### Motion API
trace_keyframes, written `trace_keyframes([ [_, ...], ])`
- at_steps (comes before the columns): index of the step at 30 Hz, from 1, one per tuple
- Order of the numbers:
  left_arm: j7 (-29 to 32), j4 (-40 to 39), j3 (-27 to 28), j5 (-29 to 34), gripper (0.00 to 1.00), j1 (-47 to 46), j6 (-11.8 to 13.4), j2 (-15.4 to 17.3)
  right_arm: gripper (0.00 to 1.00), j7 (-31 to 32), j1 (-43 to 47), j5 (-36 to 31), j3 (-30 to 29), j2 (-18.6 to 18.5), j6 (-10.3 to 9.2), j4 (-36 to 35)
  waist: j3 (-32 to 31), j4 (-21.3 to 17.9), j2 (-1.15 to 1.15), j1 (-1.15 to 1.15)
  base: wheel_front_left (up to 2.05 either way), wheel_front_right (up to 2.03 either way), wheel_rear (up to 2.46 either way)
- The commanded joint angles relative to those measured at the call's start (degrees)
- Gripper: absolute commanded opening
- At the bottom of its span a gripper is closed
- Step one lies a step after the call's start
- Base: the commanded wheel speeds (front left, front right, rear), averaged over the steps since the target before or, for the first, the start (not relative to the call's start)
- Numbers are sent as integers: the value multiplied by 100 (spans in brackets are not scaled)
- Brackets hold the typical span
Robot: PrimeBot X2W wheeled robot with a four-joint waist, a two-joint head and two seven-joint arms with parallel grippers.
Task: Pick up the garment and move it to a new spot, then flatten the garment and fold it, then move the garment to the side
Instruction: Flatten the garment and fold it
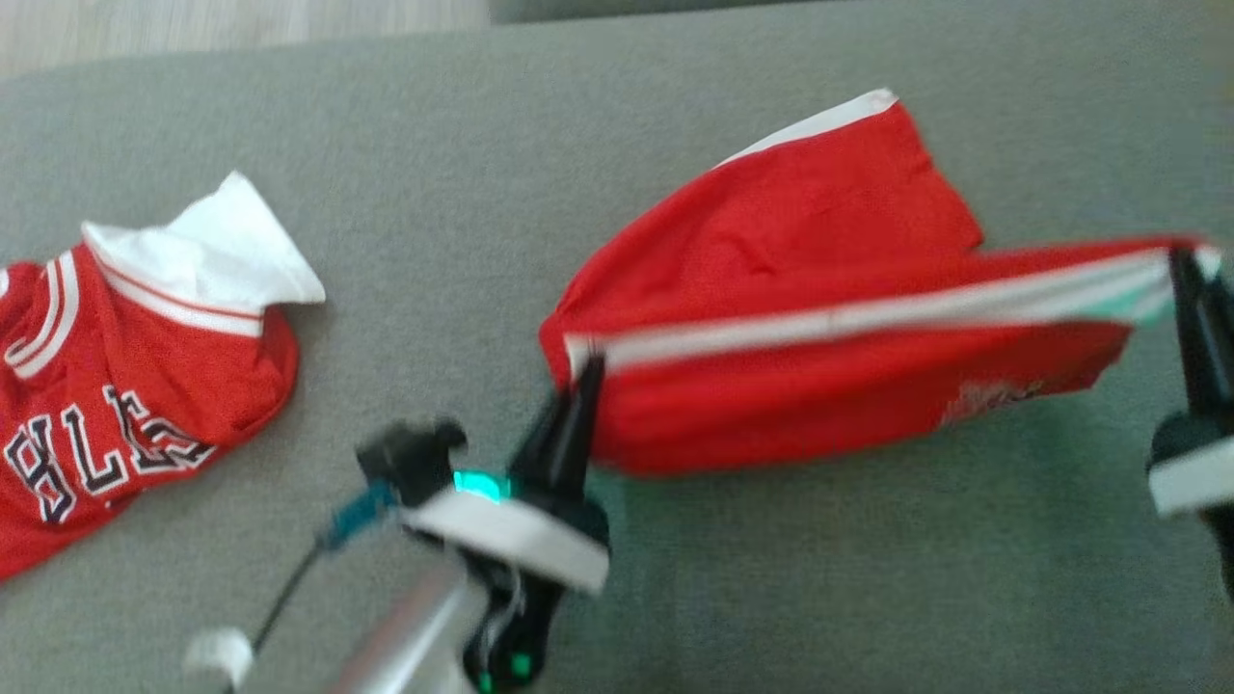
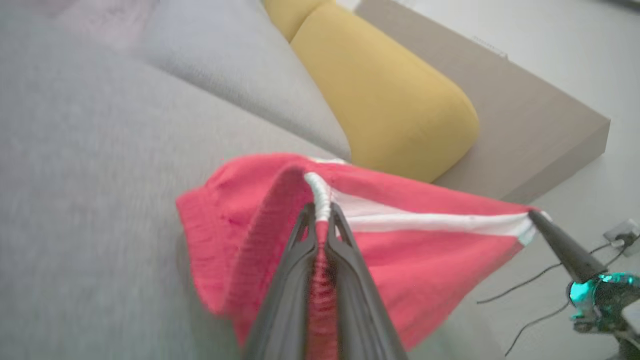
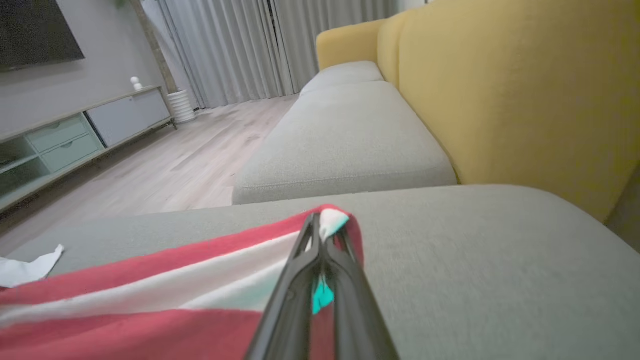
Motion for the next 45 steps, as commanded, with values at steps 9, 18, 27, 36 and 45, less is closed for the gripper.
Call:
trace_keyframes([
  [9,-192,462,160,-646,0,-1260,235,-123,0,-167,-2055,116,912,-594,-4,1398,609,505,0,-1,0,0,0],
  [18,-588,1201,-502,-1623,0,-2127,297,-127,0,-264,-3538,-17,1802,-731,-4,3132,827,744,0,-1,0,0,0],
  [27,-683,1907,-1075,-1911,24,-2823,273,-127,0,-630,-4370,47,2336,-608,-4,4302,994,720,0,-1,0,0,0],
  [36,-690,1934,-550,-1441,100,-2581,308,-128,100,-1579,-4406,532,3139,-531,-4,4557,795,612,0,-1,0,0,0],
  [45,-691,74,950,1882,100,-695,1458,-128,100,-1842,-3079,1207,3413,-669,-4,4216,194,576,0,-1,0,0,0],
])
